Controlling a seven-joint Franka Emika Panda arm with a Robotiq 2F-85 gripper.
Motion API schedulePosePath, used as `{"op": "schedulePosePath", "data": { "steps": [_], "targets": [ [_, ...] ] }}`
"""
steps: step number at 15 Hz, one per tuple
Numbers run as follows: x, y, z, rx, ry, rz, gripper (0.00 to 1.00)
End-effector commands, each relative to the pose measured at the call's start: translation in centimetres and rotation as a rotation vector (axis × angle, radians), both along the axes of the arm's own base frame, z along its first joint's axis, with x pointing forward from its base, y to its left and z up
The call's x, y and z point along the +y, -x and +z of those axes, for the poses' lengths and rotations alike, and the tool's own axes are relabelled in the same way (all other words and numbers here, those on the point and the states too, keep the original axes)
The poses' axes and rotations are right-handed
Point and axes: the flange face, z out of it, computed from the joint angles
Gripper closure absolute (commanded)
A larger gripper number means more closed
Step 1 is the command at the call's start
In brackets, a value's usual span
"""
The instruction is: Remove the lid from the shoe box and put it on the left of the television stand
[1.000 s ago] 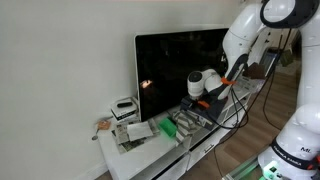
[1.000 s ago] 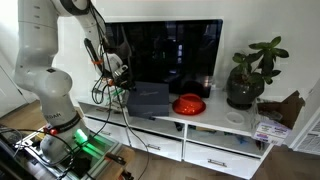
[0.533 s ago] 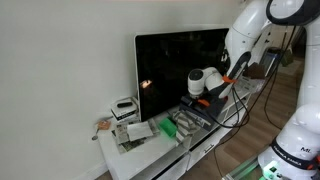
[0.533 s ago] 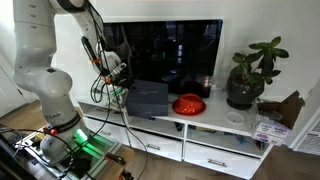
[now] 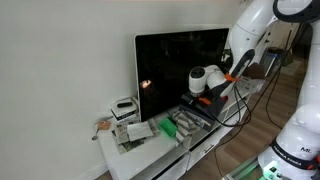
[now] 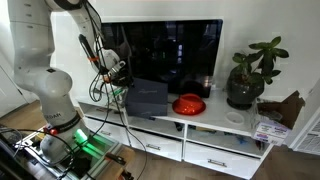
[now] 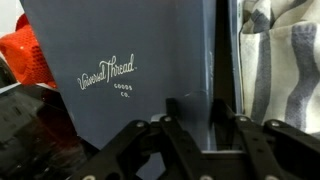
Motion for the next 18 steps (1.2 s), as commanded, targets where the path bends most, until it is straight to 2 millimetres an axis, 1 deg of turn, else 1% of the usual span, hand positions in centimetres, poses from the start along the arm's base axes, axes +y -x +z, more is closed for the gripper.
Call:
{"op": "schedulePosePath", "data": {
  "steps": [1,3,4,7,8,9,10,11,13,14,16,18],
  "targets": [
    [-0.1,1.0,2.2,-0.019,0.014,0.002,0.60],
    [-0.3,1.0,3.2,-0.037,0.022,0.001,0.63],
    [-0.3,1.1,3.7,-0.046,0.028,0.000,0.66],
    [-0.7,1.3,5.5,-0.076,0.052,-0.005,0.66],
    [-0.8,1.3,6.1,-0.087,0.059,-0.008,0.68],
    [-0.9,1.3,6.7,-0.098,0.065,-0.011,0.68],
    [-1.0,1.4,7.4,-0.108,0.071,-0.015,0.69],
    [-1.2,1.5,7.8,-0.117,0.078,-0.019,0.72],
    [-1.5,1.5,8.8,-0.132,0.094,-0.029,0.87],
    [-1.6,1.6,9.2,-0.140,0.103,-0.034,0.89],
    [-1.9,1.9,10.2,-0.155,0.127,-0.048,0.99],
    [-2.2,2.0,11.3,-0.180,0.149,-0.059,1.00]
  ]
}}
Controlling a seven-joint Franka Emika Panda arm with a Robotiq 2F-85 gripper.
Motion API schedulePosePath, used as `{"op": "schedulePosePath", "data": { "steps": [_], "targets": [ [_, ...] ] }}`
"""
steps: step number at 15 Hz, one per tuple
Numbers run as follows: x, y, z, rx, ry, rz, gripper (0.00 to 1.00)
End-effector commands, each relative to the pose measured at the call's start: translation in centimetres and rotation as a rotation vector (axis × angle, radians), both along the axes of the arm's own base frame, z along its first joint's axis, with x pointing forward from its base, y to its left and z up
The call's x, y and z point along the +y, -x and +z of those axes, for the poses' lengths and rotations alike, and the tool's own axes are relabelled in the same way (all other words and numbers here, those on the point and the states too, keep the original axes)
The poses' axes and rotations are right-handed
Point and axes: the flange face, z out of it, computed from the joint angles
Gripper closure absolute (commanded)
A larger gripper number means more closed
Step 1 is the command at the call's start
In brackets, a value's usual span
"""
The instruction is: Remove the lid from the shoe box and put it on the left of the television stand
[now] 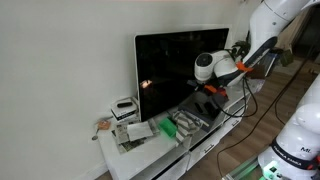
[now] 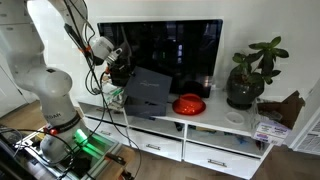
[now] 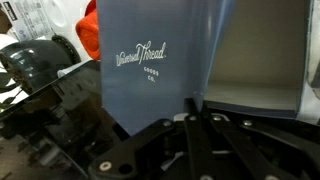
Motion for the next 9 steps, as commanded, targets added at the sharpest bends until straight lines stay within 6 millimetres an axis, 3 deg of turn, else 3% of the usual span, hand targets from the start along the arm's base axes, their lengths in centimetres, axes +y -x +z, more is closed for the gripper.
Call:
{"op": "schedulePosePath", "data": {
  "steps": [1,5,9],
  "targets": [
    [-0.3,1.2,2.9,-0.041,0.051,-0.016,0.99],
    [-0.4,1.8,4.8,-0.063,0.096,-0.034,0.99],
    [1.9,4.7,5.4,0.012,0.087,0.025,0.99]
  ]
}}
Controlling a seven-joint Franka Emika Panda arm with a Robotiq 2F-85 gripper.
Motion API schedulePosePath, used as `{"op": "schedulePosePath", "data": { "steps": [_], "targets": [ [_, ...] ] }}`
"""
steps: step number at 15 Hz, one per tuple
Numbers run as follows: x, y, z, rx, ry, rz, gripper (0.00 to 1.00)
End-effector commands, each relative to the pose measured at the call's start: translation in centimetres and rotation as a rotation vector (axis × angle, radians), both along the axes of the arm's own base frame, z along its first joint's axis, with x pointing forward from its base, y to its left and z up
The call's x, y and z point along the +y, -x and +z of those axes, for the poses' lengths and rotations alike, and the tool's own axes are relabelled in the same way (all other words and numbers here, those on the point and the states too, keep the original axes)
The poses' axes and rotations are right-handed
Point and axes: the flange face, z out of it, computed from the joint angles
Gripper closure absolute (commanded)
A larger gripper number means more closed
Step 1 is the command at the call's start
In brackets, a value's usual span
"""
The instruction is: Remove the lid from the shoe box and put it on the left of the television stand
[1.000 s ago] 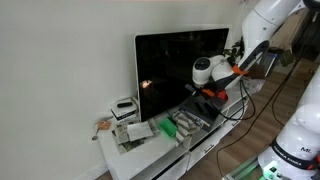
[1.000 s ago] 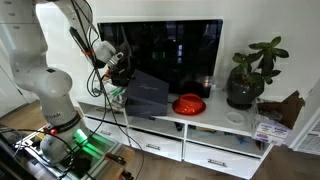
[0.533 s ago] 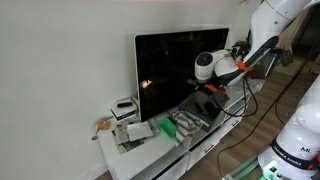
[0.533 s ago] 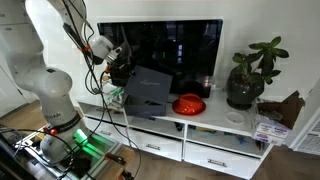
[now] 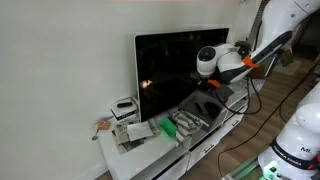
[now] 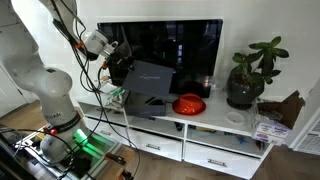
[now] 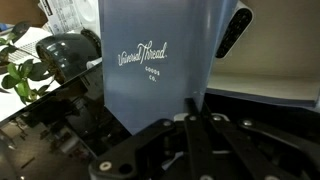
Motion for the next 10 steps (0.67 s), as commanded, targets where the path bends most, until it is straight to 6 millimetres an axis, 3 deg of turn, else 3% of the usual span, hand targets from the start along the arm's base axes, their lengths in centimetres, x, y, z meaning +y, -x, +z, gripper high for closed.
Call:
{"op": "schedulePosePath", "data": {
  "steps": [1,10],
  "targets": [
    [2.4,4.0,1.2,0.071,0.010,0.052,0.99],
    [15.1,13.5,2.2,0.205,0.113,0.333,0.99]
  ]
}}
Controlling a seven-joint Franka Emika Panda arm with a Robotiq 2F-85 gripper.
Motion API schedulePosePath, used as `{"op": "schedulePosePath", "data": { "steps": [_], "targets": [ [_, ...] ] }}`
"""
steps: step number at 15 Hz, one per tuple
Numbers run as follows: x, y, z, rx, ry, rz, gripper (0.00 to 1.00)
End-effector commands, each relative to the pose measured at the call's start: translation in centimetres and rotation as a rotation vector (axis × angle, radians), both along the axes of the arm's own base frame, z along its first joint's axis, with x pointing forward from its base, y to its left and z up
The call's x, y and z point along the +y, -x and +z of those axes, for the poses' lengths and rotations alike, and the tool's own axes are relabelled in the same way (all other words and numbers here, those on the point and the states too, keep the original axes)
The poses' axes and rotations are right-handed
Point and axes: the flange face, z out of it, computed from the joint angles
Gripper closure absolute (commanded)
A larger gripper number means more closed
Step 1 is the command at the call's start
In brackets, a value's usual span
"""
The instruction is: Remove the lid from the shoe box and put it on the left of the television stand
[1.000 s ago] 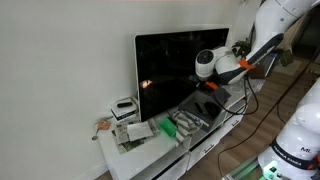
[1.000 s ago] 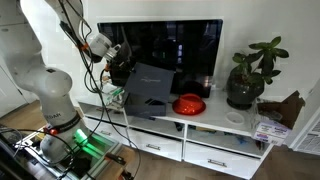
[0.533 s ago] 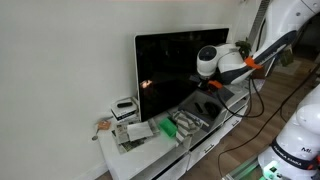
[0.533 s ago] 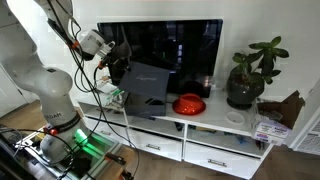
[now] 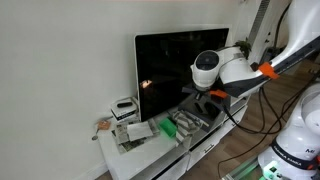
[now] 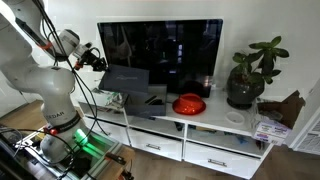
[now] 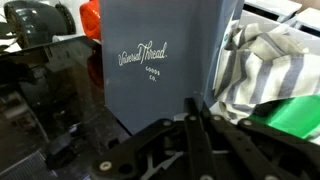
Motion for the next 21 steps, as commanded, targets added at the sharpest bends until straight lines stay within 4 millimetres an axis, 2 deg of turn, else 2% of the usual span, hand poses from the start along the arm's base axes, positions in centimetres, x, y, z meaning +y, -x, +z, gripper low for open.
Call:
{"op": "schedulePosePath", "data": {
  "steps": [1,4,8,13,18,19,20,21],
  "targets": [
    [4.0,4.0,1.2,0.065,0.044,0.127,0.99],
    [7.6,6.4,1.7,0.147,0.041,0.221,0.99],
    [11.3,7.9,3.4,0.246,0.026,0.296,0.99],
    [15.9,8.2,6.5,0.405,-0.061,0.497,0.99],
    [20.3,7.4,9.1,0.580,-0.174,0.665,0.99],
    [21.1,7.1,9.4,0.607,-0.198,0.703,0.99],
    [19.4,7.8,8.8,0.531,-0.164,0.649,0.99],
    [19.9,7.5,9.0,0.538,-0.173,0.660,0.96]
  ]
}}
